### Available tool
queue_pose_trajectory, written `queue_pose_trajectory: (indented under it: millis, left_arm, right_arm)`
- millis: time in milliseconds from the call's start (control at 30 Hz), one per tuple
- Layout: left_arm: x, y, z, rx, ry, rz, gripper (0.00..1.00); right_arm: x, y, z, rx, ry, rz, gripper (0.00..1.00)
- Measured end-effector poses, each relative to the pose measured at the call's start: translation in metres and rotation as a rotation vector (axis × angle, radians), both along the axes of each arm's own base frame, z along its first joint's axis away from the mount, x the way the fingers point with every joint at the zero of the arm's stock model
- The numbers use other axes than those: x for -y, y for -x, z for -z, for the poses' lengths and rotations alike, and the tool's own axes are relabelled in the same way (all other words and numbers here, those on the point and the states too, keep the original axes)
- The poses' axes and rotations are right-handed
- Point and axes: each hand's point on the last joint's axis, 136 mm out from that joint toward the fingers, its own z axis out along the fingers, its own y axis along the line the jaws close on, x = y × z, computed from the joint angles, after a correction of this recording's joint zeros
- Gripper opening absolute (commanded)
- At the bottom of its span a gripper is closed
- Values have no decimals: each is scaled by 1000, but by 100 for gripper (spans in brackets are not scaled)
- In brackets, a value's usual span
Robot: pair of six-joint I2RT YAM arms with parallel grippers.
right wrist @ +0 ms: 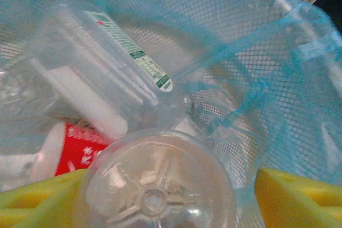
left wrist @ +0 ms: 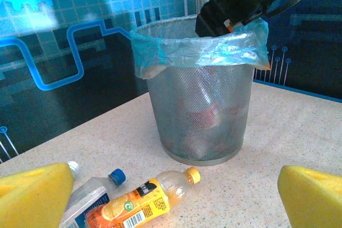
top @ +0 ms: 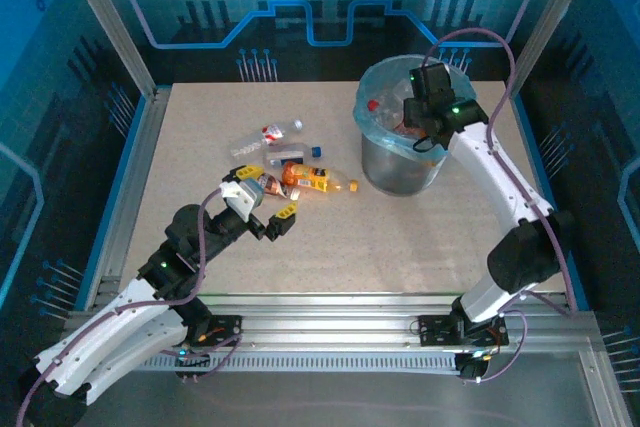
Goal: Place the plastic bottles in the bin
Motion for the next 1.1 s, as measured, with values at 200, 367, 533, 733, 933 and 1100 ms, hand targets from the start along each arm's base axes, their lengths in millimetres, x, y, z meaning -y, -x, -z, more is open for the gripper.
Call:
queue_pose_trajectory:
  millis: [200, 367, 533, 733, 933, 1100]
  left_arm:
    - [0, 0, 0, 0, 0, 0, 99]
    - [-1, 0, 0, 0, 0, -4, 99]
    - [-1, -1, 0, 0, 0, -11, 99]
    - [-4, -1, 2, -9, -6, -24, 99]
    - [-6, -2, 3, -11, -9, -33, 99]
    - [-5, -4, 7, -21, -16, -37, 99]
  right_arm:
    - [-1, 24, -55, 163, -29, -10, 76]
    - [-3, 20, -69, 220, -43, -19, 50]
    - [-14, 0, -37, 140, -27, -43, 40]
    - [-3, -7, -6, 61, -24, -12, 36]
    - [16, -3, 10, 71, -94, 33, 34]
    - [22, -11, 11, 103, -128, 44, 34]
